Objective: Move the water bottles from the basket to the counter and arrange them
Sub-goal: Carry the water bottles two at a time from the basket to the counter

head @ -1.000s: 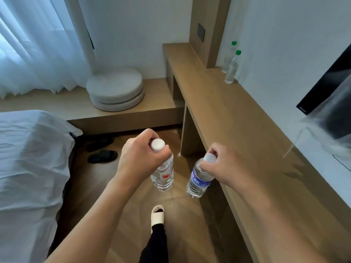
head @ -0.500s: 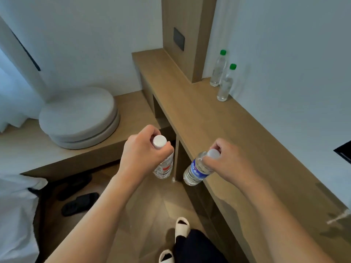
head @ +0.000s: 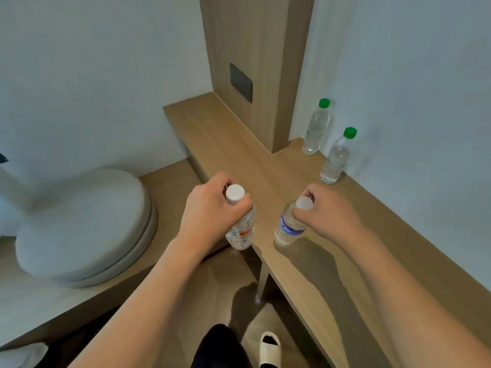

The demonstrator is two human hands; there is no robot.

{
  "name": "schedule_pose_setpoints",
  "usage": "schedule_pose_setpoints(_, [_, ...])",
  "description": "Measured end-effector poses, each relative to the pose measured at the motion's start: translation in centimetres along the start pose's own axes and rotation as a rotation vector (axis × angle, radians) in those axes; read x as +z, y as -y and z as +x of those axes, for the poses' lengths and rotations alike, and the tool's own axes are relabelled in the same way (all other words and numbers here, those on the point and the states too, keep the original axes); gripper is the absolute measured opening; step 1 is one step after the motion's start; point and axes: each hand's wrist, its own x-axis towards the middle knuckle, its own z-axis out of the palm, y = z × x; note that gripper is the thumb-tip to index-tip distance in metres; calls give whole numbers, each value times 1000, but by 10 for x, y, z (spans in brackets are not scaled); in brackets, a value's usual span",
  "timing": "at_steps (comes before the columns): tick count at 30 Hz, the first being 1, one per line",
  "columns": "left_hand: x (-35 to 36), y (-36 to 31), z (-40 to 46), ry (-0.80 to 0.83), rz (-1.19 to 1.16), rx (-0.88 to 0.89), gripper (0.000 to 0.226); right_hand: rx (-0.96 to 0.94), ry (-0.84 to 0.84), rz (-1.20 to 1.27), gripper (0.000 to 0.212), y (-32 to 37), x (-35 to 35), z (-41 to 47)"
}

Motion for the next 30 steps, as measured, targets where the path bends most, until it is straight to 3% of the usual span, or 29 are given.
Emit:
schedule_pose_setpoints(12, [47,68,217,267,-26,79,26,103,-75,-138,22,56,19,203])
schedule_pose_setpoints(16, [73,91,258,342,-60,10,24,140,-61,-161,23,56,35,240])
schedule_pose_setpoints(22, [97,109,289,377,13,117,29,240,-86,-4,19,59,41,267])
schedule_pose_setpoints(30, [85,89,309,607,451,239,32,247,-65,69,21,64,41,251])
